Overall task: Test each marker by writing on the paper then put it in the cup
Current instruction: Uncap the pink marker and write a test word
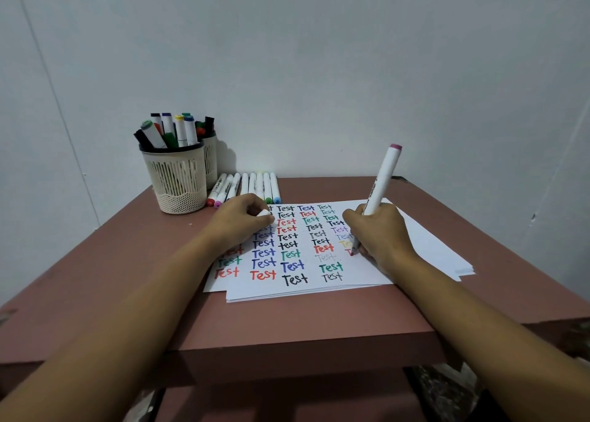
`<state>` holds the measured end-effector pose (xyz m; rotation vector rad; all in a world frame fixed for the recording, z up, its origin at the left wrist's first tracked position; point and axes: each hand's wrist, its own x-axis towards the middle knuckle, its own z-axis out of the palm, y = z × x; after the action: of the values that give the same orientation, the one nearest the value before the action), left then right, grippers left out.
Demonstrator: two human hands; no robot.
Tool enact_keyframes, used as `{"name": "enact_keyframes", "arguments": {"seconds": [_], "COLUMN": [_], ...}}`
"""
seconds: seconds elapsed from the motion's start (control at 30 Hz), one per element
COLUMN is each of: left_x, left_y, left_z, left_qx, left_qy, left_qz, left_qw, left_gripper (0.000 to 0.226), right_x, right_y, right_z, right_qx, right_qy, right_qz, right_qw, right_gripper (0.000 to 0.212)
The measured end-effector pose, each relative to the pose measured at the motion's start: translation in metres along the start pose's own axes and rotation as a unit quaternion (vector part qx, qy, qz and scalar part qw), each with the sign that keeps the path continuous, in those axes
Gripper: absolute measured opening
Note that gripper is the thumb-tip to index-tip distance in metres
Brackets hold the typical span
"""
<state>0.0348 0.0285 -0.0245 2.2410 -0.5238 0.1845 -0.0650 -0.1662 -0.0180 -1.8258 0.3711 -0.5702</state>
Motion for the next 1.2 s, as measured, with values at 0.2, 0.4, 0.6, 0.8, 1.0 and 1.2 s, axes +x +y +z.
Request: {"name": "enact_keyframes", "arguments": {"seconds": [0.2,0.4,0.6,0.8,1.0,1.2], "left_x": [-0.0013,0.0004,0.0012,-0.0001,-0.0001,0.0000], "left_y": [0.0014,-0.0009,0.0005,0.0001,0.0011,0.0002], "left_z": [0.0001,-0.0007,0.0002,0.0014,-0.0006,-0.0005], "left_qx": [-0.005,0.010,0.008,0.014,0.011,0.008], "left_qy": [0.001,0.005,0.004,0.002,0.002,0.002], "left_qz": [0.005,0.004,0.004,0.004,0.005,0.002], "left_qw": [1.000,1.000,1.000,1.000,1.000,1.000], "left_gripper": [0.014,0.017,0.019,0.020,0.018,0.018], "right_x": [0.0014,0.0015,-0.0002,0.0003,0.0010,0.0025], "right_y": [0.0013,0.0016,0.0000,0.0008,0.0022,0.0030], "right_z": [-0.0018,-0.0002,-0.0013,-0.0002,-0.0020,-0.0017], "right_qx": [0.012,-0.033,-0.021,-0.034,-0.029,-0.035], "right_qy": [0.055,0.063,0.045,0.055,0.089,0.082], "right_qz": [-0.004,-0.021,-0.008,-0.019,-0.028,-0.022], "right_qw": [0.998,0.997,0.999,0.998,0.995,0.996], "right_gripper": [0.022,0.024,0.022,0.025,0.021,0.022]}}
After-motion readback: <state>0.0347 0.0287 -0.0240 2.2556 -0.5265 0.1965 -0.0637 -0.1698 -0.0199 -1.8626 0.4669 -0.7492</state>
